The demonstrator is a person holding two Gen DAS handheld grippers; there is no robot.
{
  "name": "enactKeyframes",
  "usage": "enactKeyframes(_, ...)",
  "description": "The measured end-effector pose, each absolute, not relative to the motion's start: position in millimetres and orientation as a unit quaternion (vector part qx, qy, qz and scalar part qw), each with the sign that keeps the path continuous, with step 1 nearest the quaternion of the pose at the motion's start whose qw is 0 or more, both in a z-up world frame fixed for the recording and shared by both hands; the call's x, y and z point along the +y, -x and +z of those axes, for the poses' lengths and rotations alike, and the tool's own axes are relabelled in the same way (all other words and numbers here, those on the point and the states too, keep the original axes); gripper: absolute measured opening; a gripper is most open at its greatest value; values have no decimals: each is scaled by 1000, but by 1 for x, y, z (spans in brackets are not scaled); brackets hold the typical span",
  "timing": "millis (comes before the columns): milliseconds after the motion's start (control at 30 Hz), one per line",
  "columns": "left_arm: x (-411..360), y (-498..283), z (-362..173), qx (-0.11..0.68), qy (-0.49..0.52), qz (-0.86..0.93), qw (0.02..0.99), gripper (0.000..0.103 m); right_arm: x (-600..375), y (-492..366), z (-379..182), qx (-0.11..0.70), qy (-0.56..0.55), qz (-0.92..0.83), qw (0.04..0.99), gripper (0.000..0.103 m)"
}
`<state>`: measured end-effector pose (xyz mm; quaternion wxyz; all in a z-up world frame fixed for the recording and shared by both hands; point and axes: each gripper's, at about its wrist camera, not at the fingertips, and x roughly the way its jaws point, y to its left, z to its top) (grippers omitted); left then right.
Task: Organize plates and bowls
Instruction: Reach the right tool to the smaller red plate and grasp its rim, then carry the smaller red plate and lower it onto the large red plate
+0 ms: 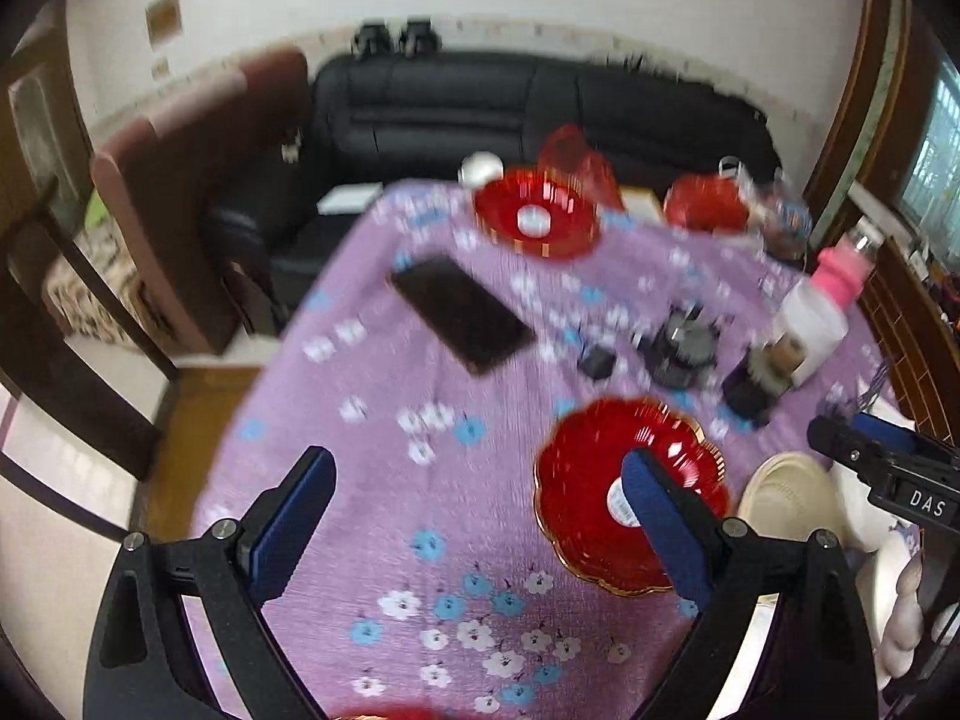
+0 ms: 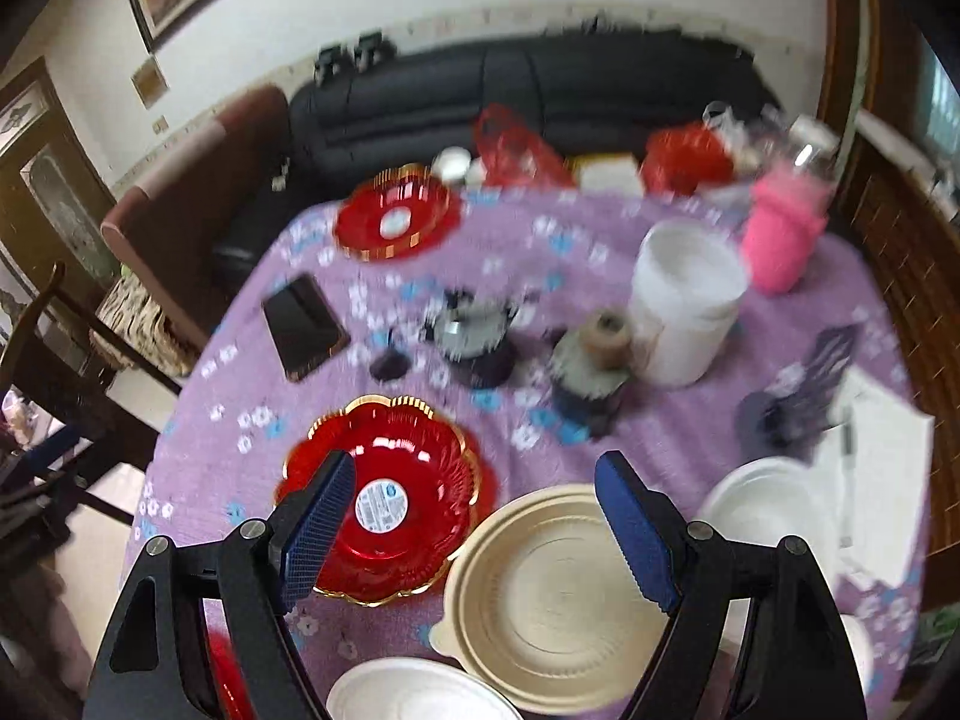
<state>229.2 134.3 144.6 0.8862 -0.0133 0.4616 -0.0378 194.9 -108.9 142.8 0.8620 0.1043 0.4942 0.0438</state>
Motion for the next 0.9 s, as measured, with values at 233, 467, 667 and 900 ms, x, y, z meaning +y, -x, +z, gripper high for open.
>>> enactKeyframes(233, 124, -256, 77, 543, 65, -81, 833, 77, -89, -224, 94, 540, -96, 67, 834, 72)
enactKeyframes(467, 122, -273, 39, 577, 106, -82, 806, 77, -66, -246, 61, 575, -61, 72, 813, 68)
enactKeyframes(667, 116, -281, 23, 592, 132, -100, 788, 67, -56, -254, 43, 590, -41, 71, 803, 66)
enactKeyframes(900, 102, -284, 18, 594, 102, -102, 791, 66, -56, -256, 37, 590, -29, 62, 805, 54)
